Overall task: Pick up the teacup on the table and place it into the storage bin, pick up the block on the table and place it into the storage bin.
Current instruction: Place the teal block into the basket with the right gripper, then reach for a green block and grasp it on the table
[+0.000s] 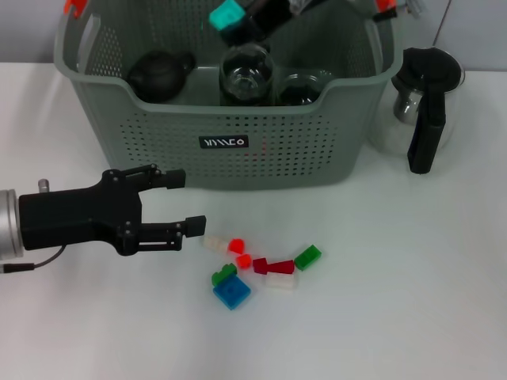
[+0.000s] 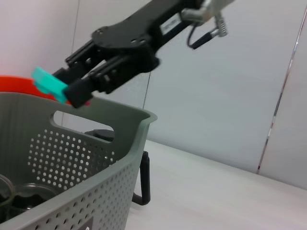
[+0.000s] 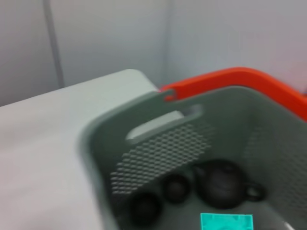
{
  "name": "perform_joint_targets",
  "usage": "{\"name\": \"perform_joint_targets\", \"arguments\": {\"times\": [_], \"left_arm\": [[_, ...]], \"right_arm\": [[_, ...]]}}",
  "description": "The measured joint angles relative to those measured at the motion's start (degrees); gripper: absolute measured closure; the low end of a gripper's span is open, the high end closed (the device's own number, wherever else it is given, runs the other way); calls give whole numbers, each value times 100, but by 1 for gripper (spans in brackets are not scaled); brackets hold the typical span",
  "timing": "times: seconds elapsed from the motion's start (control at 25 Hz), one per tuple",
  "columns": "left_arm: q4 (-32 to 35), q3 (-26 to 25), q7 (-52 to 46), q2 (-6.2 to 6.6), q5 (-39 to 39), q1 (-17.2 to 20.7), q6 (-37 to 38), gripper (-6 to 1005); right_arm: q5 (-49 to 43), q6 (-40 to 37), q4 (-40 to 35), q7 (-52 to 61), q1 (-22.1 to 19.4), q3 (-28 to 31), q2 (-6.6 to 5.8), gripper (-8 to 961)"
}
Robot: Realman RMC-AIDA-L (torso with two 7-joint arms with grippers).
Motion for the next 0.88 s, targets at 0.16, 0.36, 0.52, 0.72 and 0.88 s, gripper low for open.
{"name": "perform_joint_targets", "arguments": {"times": [0.16,0.36,0.52,0.72,0.88], "left_arm": [[2,0,0,30,2,0,23,139],[6,-1,-11,74,30,3,66,139],[9,-1,-30,98,35,5,105,140],[10,-1,-10,107,55,10,149,140],[18,-1,-1,109,59,40,153,140]], "right_arm": [[-93,314,188,-26,67,134,-44,459],[-95,586,164,-71,13,120,-40,292],[-59,441,-48,-156,-65,130,-9,119],[159,-581,-855,-284,-394,153,-18,20],[177,-1565,-1619,-508,-850,156,1,22]]}}
